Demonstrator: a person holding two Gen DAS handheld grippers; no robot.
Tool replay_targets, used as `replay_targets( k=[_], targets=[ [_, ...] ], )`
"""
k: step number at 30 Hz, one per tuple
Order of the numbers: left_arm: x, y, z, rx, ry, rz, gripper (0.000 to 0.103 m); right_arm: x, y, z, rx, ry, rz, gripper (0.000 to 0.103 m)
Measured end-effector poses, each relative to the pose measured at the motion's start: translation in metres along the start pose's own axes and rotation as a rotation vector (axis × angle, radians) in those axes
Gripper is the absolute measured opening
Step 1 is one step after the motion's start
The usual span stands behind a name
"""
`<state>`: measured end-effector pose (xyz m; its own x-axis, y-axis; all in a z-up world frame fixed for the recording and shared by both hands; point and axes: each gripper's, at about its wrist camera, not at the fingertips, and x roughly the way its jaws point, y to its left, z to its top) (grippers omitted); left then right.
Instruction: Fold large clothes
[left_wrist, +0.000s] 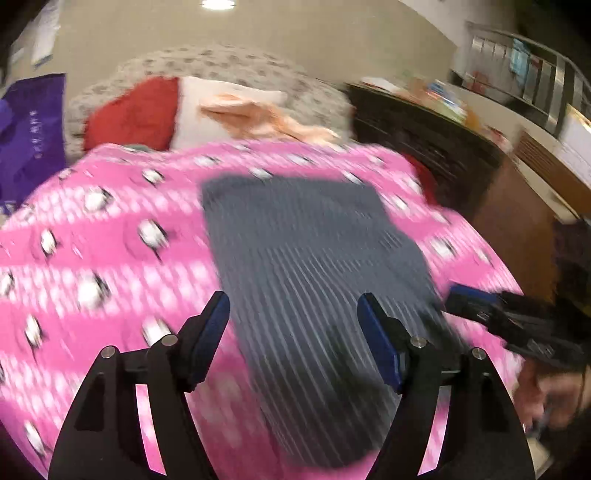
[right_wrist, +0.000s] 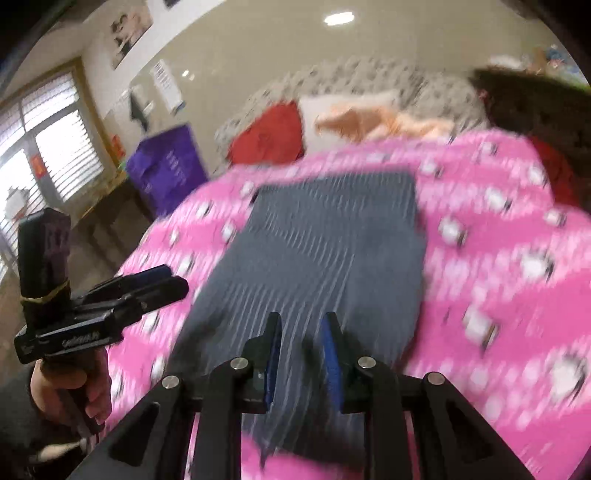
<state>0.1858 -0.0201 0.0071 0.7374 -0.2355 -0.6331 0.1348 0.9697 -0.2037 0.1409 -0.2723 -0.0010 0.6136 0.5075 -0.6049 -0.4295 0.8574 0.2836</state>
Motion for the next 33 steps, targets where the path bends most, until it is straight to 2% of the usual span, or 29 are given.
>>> replay_targets(
  k=[2,3,5,8,9,10,12,13,15,16,18,20,22,26,29,30,32,33],
  targets=[
    [0.022,0.008,0.026,-0.061,-0.003,0.042,0.072,0.01,-0.005,0.025,0.039,-0.023,-0.074,0.021],
    [0.038,0.012,0.043,-0.124,-0.006,0.101,0.072,0.018,-0.007,0.041,0.072,-0.037,-0.113,0.021],
    [0.065,0.013,0.068,-0.225,-0.014,0.143,0.072,0.035,-0.011,0.065,0.136,-0.053,-0.143,0.022],
    [0.103,0.014,0.081,-0.387,0.034,0.228,0.072,0.07,-0.02,0.092,0.193,-0.053,-0.229,0.024],
    [0.115,0.014,0.082,-0.395,0.063,0.255,0.072,0.086,-0.024,0.096,0.204,-0.033,-0.248,0.024],
    [0.13,0.014,0.08,-0.383,0.1,0.322,0.072,0.098,-0.026,0.097,0.202,-0.019,-0.263,0.024],
    [0.151,0.013,0.069,-0.31,0.107,0.44,0.072,0.125,-0.04,0.089,0.199,0.01,-0.321,0.024],
    [0.159,0.015,0.06,-0.281,0.113,0.464,0.073,0.135,-0.049,0.081,0.209,0.01,-0.31,0.024],
    [0.165,0.018,0.049,-0.263,0.094,0.459,0.079,0.144,-0.063,0.067,0.237,0.002,-0.286,0.025],
    [0.167,0.022,0.047,-0.266,0.09,0.461,0.085,0.145,-0.065,0.064,0.244,-0.01,-0.281,0.025],
    [0.17,0.035,0.046,-0.322,0.091,0.435,0.093,0.15,-0.061,0.062,0.225,-0.02,-0.3,0.027],
    [0.178,0.046,0.044,-0.374,0.11,0.403,0.101,0.159,-0.067,0.062,0.247,0.006,-0.297,0.027],
    [0.177,0.048,0.041,-0.391,0.107,0.389,0.101,0.165,-0.077,0.061,0.289,0.021,-0.27,0.027],
    [0.17,0.035,0.042,-0.351,0.061,0.434,0.101,0.169,-0.08,0.058,0.3,0.014,-0.264,0.027],
    [0.157,0.037,0.04,-0.379,-0.001,0.424,0.101,0.17,-0.084,0.058,0.316,0.01,-0.246,0.027],
    [0.153,0.037,0.04,-0.385,-0.017,0.41,0.101,0.167,-0.084,0.057,0.322,0.0,-0.237,0.027],
    [0.148,0.038,0.045,-0.401,-0.02,0.336,0.101,0.163,-0.085,0.056,0.337,-0.019,-0.219,0.028],
    [0.144,0.04,0.05,-0.415,0.015,0.259,0.101,0.159,-0.086,0.056,0.345,-0.023,-0.209,0.028]
  ],
)
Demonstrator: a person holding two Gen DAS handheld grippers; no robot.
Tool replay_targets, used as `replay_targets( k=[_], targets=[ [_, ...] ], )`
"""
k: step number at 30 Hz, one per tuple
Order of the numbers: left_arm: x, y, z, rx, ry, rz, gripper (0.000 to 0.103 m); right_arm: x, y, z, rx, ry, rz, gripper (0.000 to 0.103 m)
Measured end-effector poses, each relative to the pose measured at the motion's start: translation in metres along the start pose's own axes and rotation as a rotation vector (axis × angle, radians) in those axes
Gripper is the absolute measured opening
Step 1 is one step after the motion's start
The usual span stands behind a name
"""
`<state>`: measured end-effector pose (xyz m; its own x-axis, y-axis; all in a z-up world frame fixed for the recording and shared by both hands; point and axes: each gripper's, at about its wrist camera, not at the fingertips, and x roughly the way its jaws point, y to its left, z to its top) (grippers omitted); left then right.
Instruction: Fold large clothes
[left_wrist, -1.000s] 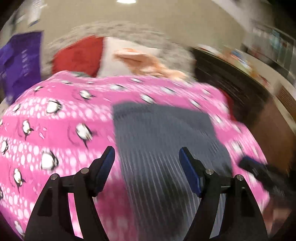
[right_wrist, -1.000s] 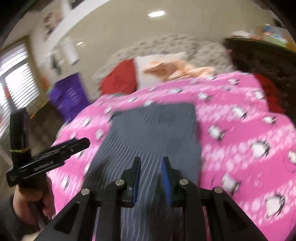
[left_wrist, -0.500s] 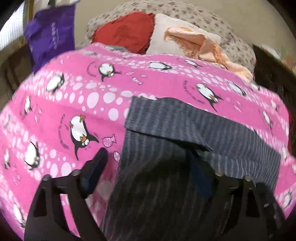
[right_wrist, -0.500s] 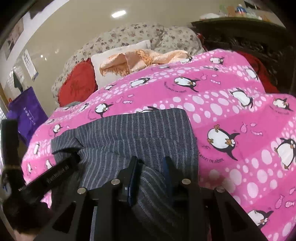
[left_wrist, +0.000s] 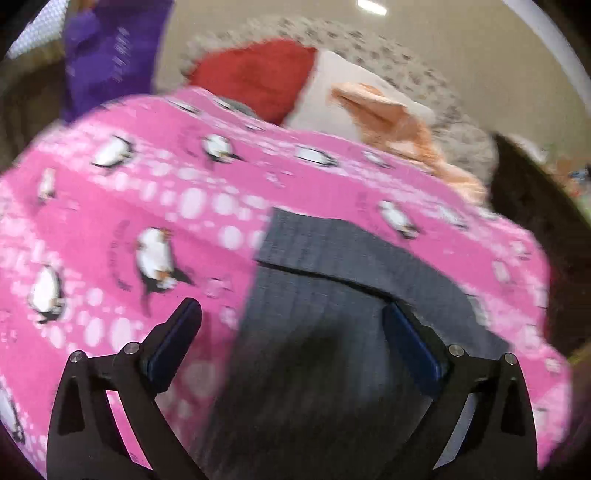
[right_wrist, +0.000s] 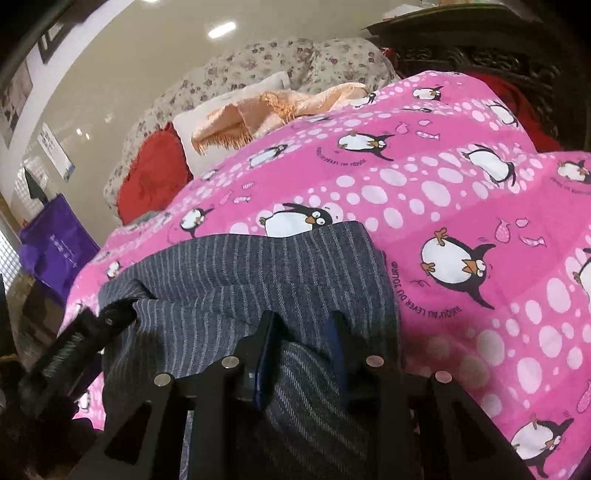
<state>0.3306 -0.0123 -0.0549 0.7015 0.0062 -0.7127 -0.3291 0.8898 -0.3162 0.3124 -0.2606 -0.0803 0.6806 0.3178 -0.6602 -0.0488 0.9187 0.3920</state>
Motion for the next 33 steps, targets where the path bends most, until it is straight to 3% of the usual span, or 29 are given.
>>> replay_targets(
  k=[2,4,5,7,9,10,13,15,17,22,26,28,29,33],
  targets=[
    [-0.016,0.001,0.012,-0.001,0.05,-0.074,0.101,-0.01,-0.003,0.004,0.014,0.004,0.041,0.028],
    [-0.048,0.004,0.021,0.06,0.025,-0.12,0.101,-0.042,-0.009,0.014,0.039,-0.017,0.094,0.029],
    [-0.067,0.008,0.022,0.145,-0.002,-0.14,0.101,-0.06,-0.011,0.019,0.024,-0.044,0.121,0.033],
    [-0.08,0.015,0.015,0.268,-0.013,-0.136,0.101,-0.093,-0.015,0.025,-0.057,-0.088,0.11,0.05],
    [-0.077,0.026,-0.003,0.365,0.054,-0.136,0.101,-0.113,-0.024,0.024,-0.125,-0.099,0.101,0.096],
    [-0.074,0.031,-0.011,0.377,0.091,-0.146,0.101,-0.119,-0.032,0.019,-0.149,-0.09,0.082,0.098],
    [-0.058,0.044,-0.045,0.353,0.219,-0.201,0.101,-0.114,-0.049,0.002,-0.158,-0.02,0.086,0.098],
    [-0.053,0.048,-0.067,0.323,0.27,-0.258,0.101,-0.102,-0.061,-0.01,-0.115,0.055,0.172,0.097],
    [-0.051,0.051,-0.081,0.286,0.275,-0.306,0.101,-0.089,-0.07,-0.02,-0.052,0.108,0.28,0.098],
    [-0.057,0.051,-0.09,0.302,0.218,-0.333,0.102,-0.036,-0.082,-0.043,0.073,0.285,0.55,0.1],
    [-0.057,0.053,-0.091,0.336,0.206,-0.355,0.103,-0.027,-0.086,-0.038,0.059,0.214,0.643,0.102],
    [-0.055,0.053,-0.091,0.346,0.197,-0.362,0.103,-0.022,-0.088,-0.031,0.075,0.191,0.698,0.089],
    [-0.054,0.054,-0.091,0.346,0.193,-0.369,0.103,-0.019,-0.087,-0.028,0.066,0.188,0.699,0.077],
    [-0.052,0.053,-0.091,0.349,0.189,-0.368,0.103,-0.014,-0.074,-0.034,-0.018,0.196,0.671,0.076]
  ],
)
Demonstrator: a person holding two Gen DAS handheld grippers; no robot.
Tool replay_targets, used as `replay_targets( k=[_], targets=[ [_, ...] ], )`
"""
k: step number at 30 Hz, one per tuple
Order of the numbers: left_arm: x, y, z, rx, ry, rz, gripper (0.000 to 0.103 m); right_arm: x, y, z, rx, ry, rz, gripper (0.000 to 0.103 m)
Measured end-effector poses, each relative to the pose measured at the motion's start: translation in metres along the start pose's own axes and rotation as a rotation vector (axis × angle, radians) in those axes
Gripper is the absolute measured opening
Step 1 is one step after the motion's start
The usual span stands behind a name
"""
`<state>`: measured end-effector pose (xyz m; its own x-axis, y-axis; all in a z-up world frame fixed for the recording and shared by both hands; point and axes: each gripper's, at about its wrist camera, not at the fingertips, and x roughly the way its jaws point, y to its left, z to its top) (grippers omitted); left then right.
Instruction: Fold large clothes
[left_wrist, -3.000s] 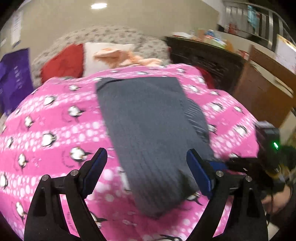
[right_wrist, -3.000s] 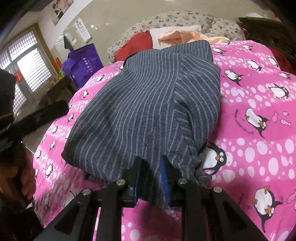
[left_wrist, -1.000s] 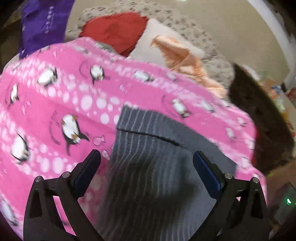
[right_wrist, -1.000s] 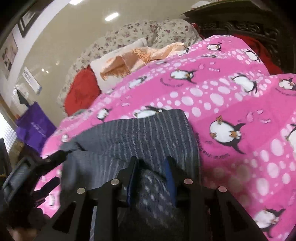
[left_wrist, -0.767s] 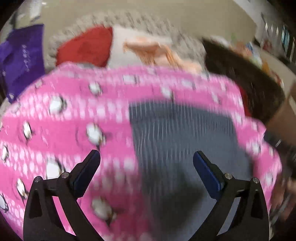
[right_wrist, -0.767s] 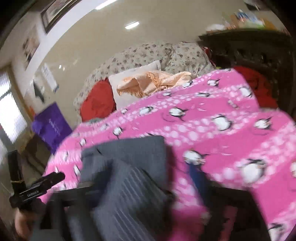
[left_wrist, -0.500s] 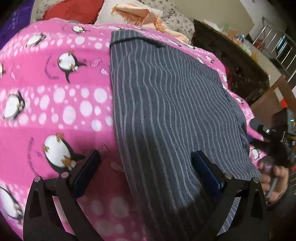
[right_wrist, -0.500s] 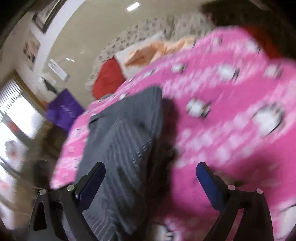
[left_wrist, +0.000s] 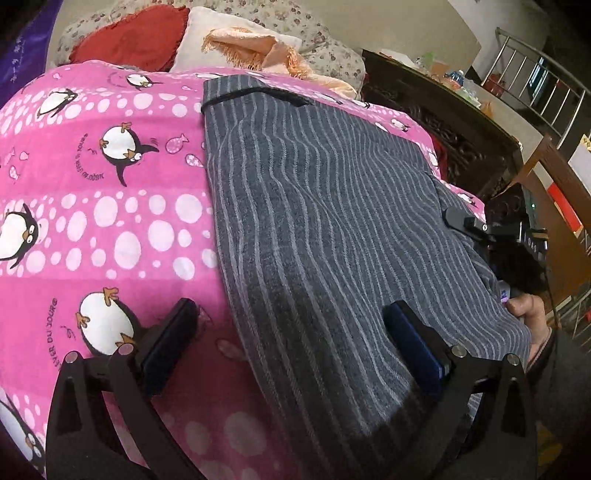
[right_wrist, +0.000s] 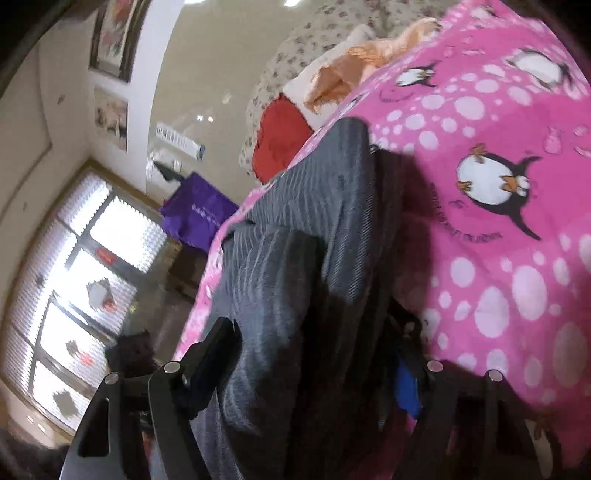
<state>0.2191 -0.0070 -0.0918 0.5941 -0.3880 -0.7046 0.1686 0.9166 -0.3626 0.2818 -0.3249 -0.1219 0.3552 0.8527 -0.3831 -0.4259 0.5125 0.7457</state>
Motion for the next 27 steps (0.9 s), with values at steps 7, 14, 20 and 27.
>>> replay_targets(
  k=[7,14,20,27],
  targets=[
    [-0.002,-0.032,-0.008,0.148,0.077,-0.14,0.102,0.004,0.006,-0.004,-0.071,-0.027,0.04,0.073],
    [-0.001,-0.004,0.008,-0.009,0.036,-0.145,0.088,0.03,0.007,0.012,-0.096,-0.004,-0.115,0.059],
    [-0.012,-0.017,0.004,0.007,-0.014,-0.06,0.041,0.038,0.018,0.012,-0.149,0.028,-0.161,0.032],
    [-0.052,-0.017,0.009,-0.028,-0.102,-0.06,0.029,0.038,0.056,0.022,-0.15,0.018,-0.146,0.022]
  ],
)
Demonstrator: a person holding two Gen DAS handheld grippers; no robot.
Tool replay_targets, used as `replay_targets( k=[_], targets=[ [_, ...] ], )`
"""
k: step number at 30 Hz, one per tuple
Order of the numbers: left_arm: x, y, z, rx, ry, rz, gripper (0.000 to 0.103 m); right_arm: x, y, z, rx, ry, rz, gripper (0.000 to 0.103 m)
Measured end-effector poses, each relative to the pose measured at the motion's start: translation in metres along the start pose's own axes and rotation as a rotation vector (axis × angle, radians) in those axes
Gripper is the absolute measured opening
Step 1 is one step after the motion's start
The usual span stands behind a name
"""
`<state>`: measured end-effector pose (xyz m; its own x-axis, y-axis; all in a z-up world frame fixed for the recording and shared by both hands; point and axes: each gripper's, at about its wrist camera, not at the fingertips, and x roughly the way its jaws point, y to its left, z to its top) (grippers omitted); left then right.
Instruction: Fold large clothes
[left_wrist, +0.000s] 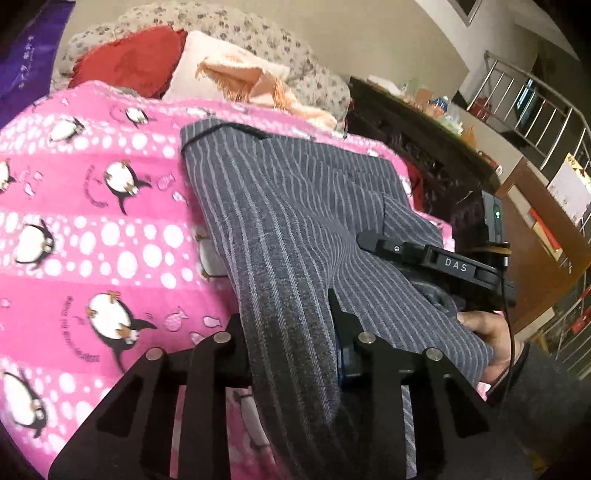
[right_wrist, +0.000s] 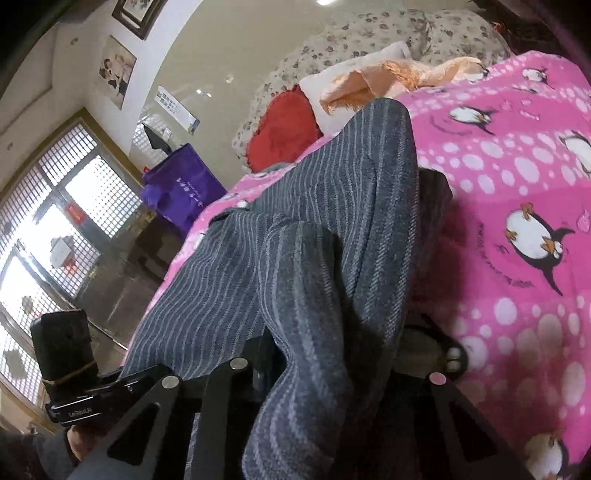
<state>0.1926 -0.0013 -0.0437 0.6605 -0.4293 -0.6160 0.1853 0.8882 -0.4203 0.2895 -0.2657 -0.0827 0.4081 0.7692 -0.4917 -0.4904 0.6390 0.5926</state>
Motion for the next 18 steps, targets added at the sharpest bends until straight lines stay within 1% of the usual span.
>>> replay_targets(
  k=[4,7,9,11,13,14,15,16,17,18],
  targets=[
    [-0.04,0.024,0.008,-0.01,-0.027,0.025,0.029,0.014,0.032,0.009,-0.006,0.005,0.05,0.022],
    [-0.066,0.047,0.014,-0.019,-0.044,0.058,0.029,0.041,0.064,0.012,-0.001,0.012,0.123,0.022],
    [-0.083,0.068,0.014,-0.037,-0.044,0.079,0.029,0.059,0.08,0.011,0.008,0.021,0.172,0.022],
    [-0.089,0.083,0.009,-0.045,-0.026,0.088,0.029,0.079,0.088,0.005,0.029,0.042,0.204,0.022],
    [-0.081,0.098,0.002,-0.061,0.012,0.089,0.029,0.092,0.086,-0.003,0.061,0.069,0.203,0.022],
    [-0.071,0.104,-0.003,-0.053,0.038,0.096,0.032,0.101,0.08,-0.008,0.076,0.086,0.173,0.025],
    [-0.056,0.111,-0.009,-0.055,0.073,0.118,0.035,0.11,0.072,-0.014,0.103,0.108,0.119,0.027],
    [-0.051,0.113,-0.01,-0.068,0.089,0.124,0.041,0.115,0.062,-0.019,0.154,0.134,0.092,0.029],
    [-0.049,0.115,-0.012,-0.081,0.094,0.121,0.044,0.115,0.055,-0.021,0.204,0.143,0.107,0.03],
    [-0.054,0.115,-0.012,-0.086,0.082,0.113,0.044,0.111,0.054,-0.022,0.224,0.136,0.121,0.03]
  ],
)
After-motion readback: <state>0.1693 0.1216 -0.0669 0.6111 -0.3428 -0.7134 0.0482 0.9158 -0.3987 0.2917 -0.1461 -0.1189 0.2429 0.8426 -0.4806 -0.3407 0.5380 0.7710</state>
